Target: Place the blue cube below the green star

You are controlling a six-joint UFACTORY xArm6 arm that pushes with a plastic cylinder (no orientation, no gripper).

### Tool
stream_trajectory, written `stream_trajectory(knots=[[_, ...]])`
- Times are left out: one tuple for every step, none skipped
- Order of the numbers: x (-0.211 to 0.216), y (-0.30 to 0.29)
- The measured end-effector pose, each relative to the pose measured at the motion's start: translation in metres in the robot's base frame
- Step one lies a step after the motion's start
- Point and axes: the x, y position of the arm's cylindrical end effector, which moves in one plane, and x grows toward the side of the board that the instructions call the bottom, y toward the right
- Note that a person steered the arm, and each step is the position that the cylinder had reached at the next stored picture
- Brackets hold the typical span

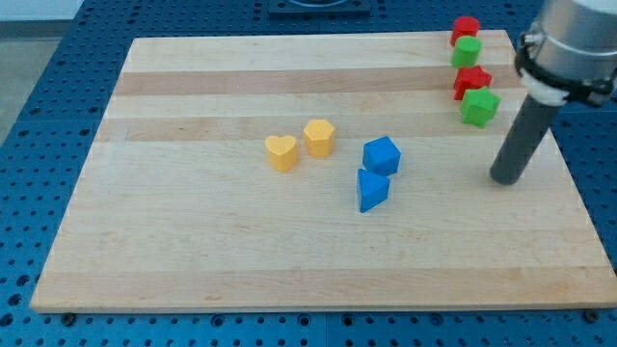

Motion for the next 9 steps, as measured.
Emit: stream_trajectory(knots=[[0.025,-0.039],[0.046,-0.079],[0.052,-0.118],[0.052,-0.151],[0.052,-0.187],[0.036,-0.201],[0.016,-0.201],[0.001,-0.201],[-0.014,-0.198]])
